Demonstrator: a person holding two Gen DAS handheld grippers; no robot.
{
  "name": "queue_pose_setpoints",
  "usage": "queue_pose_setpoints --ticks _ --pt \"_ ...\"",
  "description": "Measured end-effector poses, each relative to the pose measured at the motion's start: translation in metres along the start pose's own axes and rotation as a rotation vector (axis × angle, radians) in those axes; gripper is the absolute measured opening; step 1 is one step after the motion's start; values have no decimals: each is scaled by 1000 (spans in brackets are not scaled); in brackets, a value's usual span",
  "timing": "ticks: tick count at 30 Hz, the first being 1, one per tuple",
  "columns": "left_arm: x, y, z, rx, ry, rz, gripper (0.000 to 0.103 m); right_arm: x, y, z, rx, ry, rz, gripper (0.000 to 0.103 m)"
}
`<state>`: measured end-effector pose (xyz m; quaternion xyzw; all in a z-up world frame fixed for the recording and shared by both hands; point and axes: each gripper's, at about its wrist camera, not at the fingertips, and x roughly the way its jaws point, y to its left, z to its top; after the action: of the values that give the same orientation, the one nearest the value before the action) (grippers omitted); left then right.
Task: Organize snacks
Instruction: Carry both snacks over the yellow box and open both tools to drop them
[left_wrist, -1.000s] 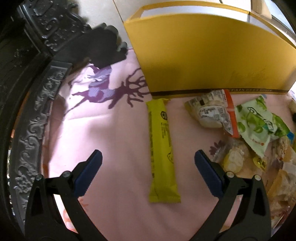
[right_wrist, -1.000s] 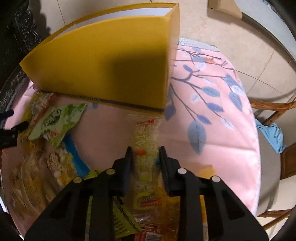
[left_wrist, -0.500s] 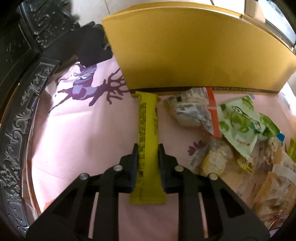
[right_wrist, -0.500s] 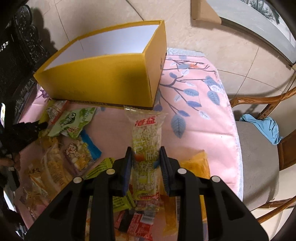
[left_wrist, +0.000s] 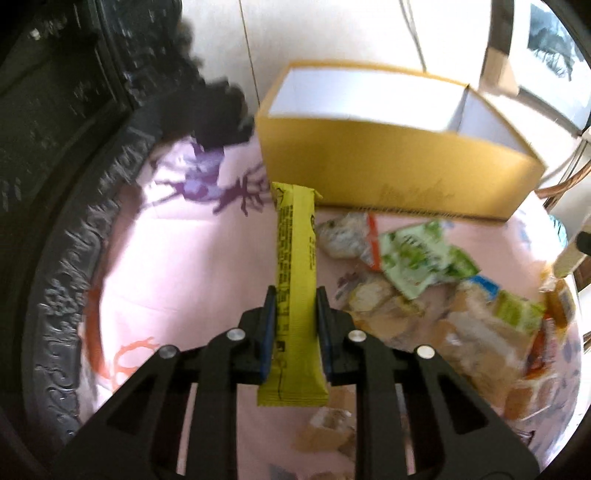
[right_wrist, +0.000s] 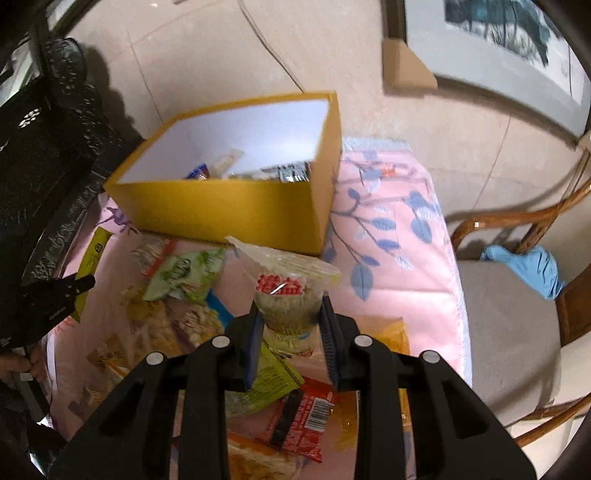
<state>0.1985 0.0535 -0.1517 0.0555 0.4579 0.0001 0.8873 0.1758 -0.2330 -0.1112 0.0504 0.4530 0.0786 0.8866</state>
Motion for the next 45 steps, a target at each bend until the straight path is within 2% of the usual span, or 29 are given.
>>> queue_pose_setpoints --ticks 5,7,10,15,18,21,27,30,32,37,41,42,43,44,45 --pt "-43 -12 15 1 -76 -18 20 -24 11 14 -18 -49 44 29" --pt "-60 -19 27 1 -96 -30 20 -35 13 25 -3 -56 90 29" --pt "-78 -26 46 26 -149 -35 20 -46 16 45 -22 -90 102 29" --pt "-81 -39 82 41 -197 -59 20 -44 10 86 22 -87 193 29" --pt "-72 -46 102 38 -216 -75 20 -36 13 113 -22 -100 179 29" --pt "-52 -55 130 46 -204 -54 20 -22 8 132 13 -76 217 29" --pt "-23 -64 163 62 -190 -20 20 13 -1 166 31 -52 188 29" --pt "-11 -70 171 90 -178 24 20 31 -3 172 34 -16 199 29" --pt "-4 -72 174 81 -164 6 20 43 -2 174 36 9 198 29" --pt "12 -78 179 101 -150 16 20 59 -4 170 39 37 198 29" --pt "23 -84 178 125 -136 17 21 67 -5 170 31 48 126 32" --pt "25 -85 178 133 -132 17 33 69 -5 171 26 57 109 46" --pt "28 -89 179 152 -129 41 52 71 -6 172 22 63 87 62" --pt "29 -91 178 161 -132 75 100 70 -7 172 24 58 73 88" --pt "26 -92 176 164 -166 128 101 68 -8 172 24 51 77 101"
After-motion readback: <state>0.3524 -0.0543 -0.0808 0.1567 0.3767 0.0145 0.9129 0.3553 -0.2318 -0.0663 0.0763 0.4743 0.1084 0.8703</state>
